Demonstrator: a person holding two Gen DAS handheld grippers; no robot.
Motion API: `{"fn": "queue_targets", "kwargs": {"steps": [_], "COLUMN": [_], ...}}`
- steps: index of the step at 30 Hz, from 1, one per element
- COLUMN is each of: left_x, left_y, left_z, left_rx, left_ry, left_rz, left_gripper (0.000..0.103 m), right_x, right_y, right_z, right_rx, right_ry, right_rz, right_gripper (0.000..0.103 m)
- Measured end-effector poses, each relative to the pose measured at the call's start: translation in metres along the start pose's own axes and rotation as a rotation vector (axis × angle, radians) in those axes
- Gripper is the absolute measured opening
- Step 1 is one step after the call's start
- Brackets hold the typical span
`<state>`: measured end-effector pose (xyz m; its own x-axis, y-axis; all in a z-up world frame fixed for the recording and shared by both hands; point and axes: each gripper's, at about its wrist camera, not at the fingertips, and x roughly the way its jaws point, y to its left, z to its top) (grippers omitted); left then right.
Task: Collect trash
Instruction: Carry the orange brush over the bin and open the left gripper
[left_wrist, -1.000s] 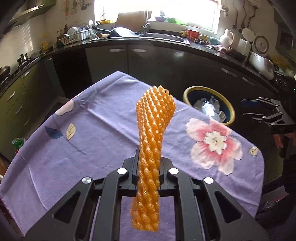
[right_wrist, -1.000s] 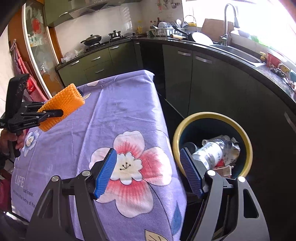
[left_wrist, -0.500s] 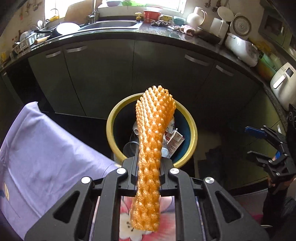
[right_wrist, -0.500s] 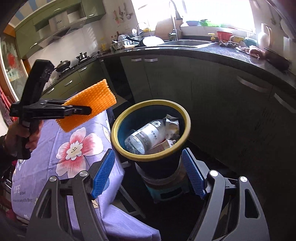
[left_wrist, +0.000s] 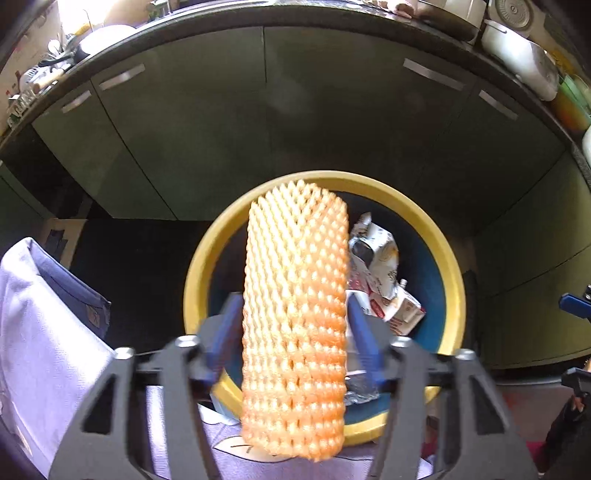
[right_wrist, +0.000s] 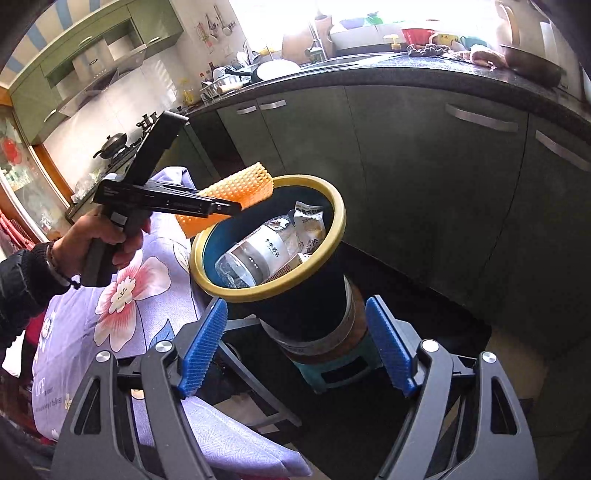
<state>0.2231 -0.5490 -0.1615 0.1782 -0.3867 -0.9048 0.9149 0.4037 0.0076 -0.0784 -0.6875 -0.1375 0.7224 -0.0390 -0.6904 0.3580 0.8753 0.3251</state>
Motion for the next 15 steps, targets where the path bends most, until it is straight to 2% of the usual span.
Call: {"fn": "queue_targets", "kwargs": {"steps": [4, 8, 11, 15], "left_x": [-0.018, -0.058, -0.101, -0.164], "left_y": [0.004, 0.004, 0.002, 0.0], "left_z": [-0.006, -0.028, -0.059, -0.117], "left_rx": [-0.012, -0.035, -0.087, -0.156], "left_ry": [-0.015, -0.086, -0.174, -0.281], "left_rz": [0.024, 0.038, 0.052, 0.168], "left_gripper": [0.071, 0.076, 0.086, 0.096], "right_x": [-0.002, -0.007, -0.01, -0.011], "right_y": [0.01, 0.025, 0.041, 0.069], "right_z": [0.003, 0.002, -0.001, -0.004], "right_rx": [-0.012, -0.039, -0.073, -0.13], "right_ry": [-0.007, -0.02, -0.028, -0.031], "right_rz": [0.01, 0.033, 0.052, 0.096], "right_gripper": [0.078, 0.079, 0.082, 0.083]}}
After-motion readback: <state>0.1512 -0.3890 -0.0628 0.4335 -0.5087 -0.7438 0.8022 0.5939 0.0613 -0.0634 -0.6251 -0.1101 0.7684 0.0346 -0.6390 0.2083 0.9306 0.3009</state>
